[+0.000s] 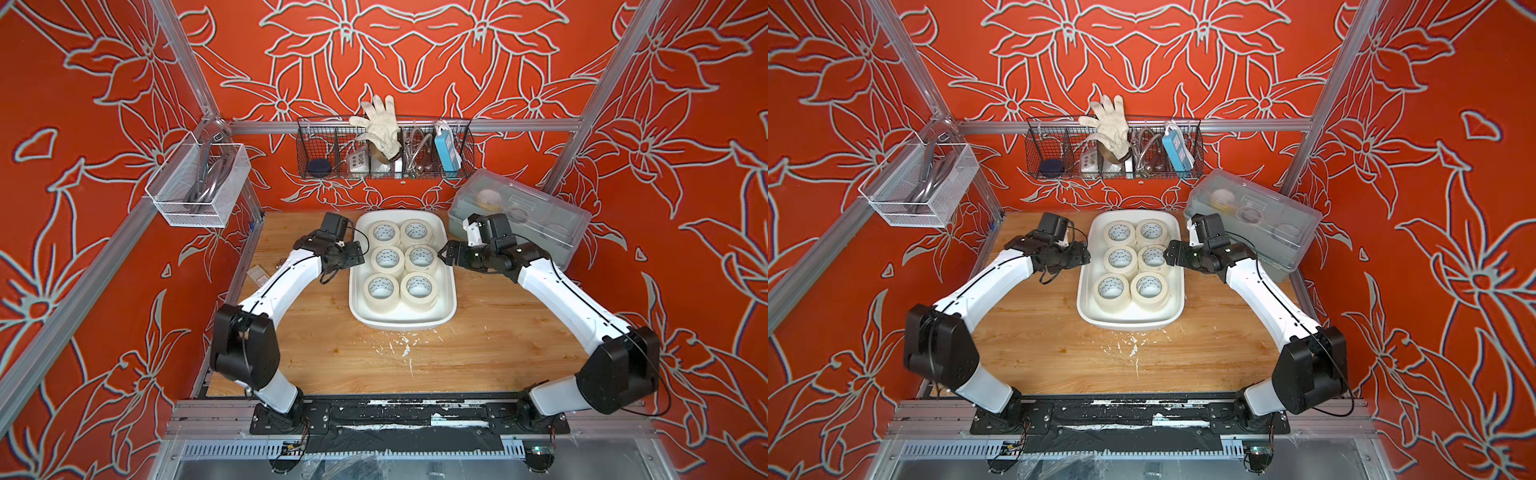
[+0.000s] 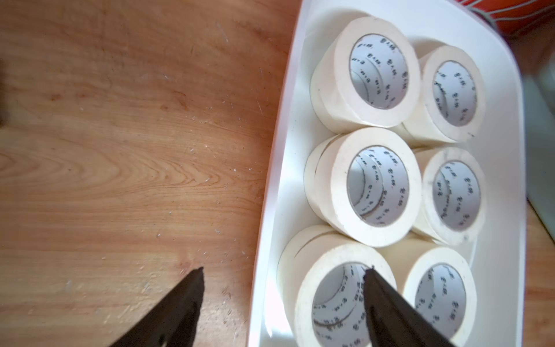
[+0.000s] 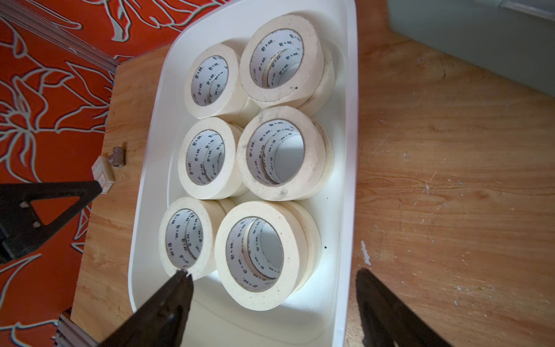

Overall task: Take out the art tape in the storage box
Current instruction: Move the storage box to the center of the board, then pick up the art tape from the storage box.

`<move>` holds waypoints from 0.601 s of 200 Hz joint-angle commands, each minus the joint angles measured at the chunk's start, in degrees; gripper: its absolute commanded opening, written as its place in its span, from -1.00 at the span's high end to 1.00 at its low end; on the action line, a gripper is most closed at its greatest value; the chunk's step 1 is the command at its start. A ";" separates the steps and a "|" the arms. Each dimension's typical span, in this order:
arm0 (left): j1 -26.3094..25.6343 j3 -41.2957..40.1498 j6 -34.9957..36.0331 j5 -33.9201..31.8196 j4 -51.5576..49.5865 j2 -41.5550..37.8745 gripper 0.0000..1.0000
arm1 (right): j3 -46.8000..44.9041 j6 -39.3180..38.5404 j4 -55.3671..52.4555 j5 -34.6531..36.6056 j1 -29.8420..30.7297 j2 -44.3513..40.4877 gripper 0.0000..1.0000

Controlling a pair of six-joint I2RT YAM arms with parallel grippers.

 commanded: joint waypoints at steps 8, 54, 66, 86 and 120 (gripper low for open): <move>-0.07 -5.02 -0.52 0.83 -2.15 -7.44 -0.89 | 4.27 1.65 -3.49 3.11 1.82 2.35 -0.72; 0.00 -11.75 -2.03 3.89 -0.92 -16.87 -0.97 | 14.29 2.70 -5.59 6.27 5.75 10.55 -0.67; 0.00 -12.84 -2.25 3.90 -1.14 -18.51 -0.97 | 17.30 3.78 -5.91 6.67 6.78 13.62 -0.65; 0.00 -13.95 -2.50 3.62 -1.82 -20.28 -0.97 | 23.12 5.75 -6.55 7.00 8.27 19.79 -0.63; -0.05 -15.70 -2.81 3.93 -2.25 -23.13 -0.97 | 33.36 9.52 -9.00 9.14 10.15 30.08 -0.62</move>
